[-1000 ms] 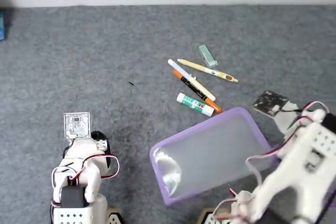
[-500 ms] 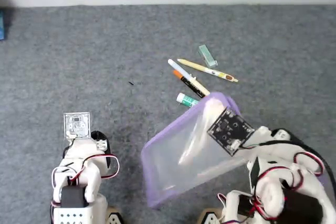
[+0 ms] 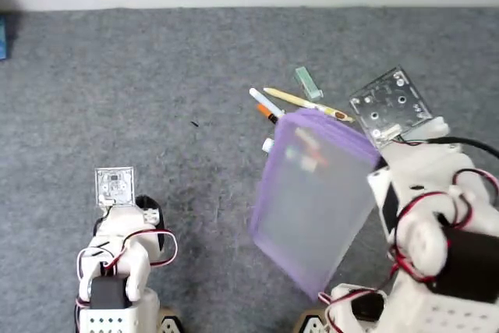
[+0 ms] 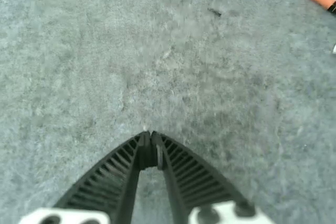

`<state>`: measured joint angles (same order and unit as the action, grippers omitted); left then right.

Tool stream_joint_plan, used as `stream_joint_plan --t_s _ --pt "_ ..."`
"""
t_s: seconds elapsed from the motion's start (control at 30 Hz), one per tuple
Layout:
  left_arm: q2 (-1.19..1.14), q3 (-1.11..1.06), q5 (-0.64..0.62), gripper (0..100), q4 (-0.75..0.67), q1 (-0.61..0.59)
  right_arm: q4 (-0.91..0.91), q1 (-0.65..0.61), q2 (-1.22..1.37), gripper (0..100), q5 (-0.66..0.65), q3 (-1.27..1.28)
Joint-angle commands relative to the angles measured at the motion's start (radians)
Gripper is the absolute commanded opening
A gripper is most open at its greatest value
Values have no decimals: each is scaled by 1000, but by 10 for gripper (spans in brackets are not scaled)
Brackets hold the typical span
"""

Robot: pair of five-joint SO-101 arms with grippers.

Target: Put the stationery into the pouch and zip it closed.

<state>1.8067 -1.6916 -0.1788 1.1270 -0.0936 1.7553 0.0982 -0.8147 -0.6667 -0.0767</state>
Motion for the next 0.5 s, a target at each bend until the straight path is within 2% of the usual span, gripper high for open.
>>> stream_joint_plan --t_s 0.0,0.13,0.33,0.47 --pt "12 8 -3 14 38 0 39 -108 10 9 110 -71" --pt "12 18 44 15 29 -6 31 -183 18 9 195 -103" --pt "12 94 391 15 -34 -121 30 -236 90 9 265 -187" --pt "12 157 399 15 -103 -166 30 -236 203 9 287 -347"
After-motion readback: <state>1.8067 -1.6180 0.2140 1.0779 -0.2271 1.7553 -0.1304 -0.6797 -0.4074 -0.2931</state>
